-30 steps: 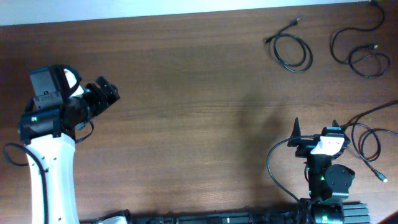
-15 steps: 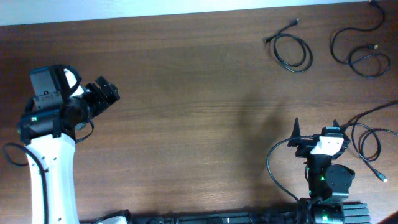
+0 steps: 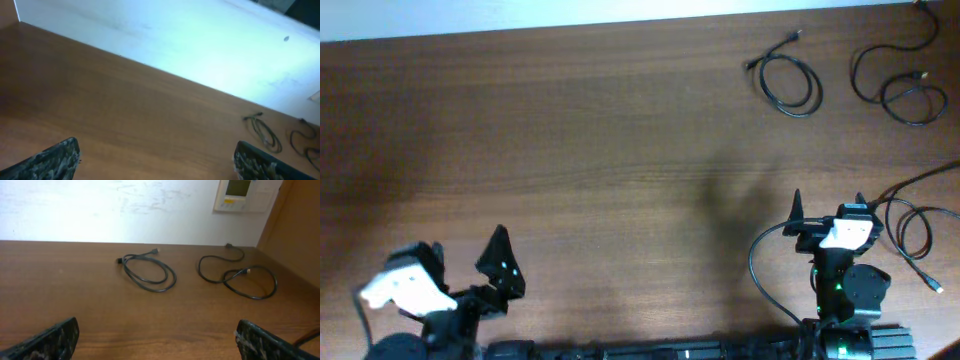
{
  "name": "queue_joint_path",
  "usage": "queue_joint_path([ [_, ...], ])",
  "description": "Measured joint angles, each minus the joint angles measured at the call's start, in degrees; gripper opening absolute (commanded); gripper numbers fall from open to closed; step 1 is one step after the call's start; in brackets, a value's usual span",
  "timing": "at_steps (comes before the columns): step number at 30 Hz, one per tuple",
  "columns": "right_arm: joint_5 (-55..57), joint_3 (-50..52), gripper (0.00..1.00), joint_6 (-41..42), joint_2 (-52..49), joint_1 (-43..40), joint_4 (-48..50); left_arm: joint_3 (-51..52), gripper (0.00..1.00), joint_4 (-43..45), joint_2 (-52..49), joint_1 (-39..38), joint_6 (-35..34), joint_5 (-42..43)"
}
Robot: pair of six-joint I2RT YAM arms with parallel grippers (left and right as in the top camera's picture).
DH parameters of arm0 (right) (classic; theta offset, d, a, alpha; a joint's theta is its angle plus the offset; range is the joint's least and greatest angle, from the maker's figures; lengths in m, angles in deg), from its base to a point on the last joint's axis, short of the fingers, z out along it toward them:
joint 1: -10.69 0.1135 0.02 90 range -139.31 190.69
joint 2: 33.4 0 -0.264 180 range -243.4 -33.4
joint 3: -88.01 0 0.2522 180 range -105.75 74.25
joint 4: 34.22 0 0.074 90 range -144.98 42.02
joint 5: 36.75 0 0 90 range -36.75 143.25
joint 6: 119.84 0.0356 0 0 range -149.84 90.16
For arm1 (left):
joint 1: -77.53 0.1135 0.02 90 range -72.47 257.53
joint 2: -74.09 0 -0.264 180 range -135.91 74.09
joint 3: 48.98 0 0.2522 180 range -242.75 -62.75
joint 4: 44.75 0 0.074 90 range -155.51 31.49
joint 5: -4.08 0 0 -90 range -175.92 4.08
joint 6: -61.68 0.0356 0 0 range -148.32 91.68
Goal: Untangle cables
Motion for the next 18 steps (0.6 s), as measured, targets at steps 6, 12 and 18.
queue_joint_path([
  [6,0.17,0.0,0.98,-0.02,0.11,0.0,0.04,16.81,0.99,2.84,18.25,0.0,0.02,-0.17],
  [12,0.17,0.0,0.98,-0.04,0.11,0.02,0.02,33.7,0.99,23.74,19.39,0.0,3.04,-0.37],
  [18,0.2,0.0,0.98,-0.04,0.11,0.02,0.04,50.21,0.99,43.19,19.43,0.0,10.64,-0.42],
])
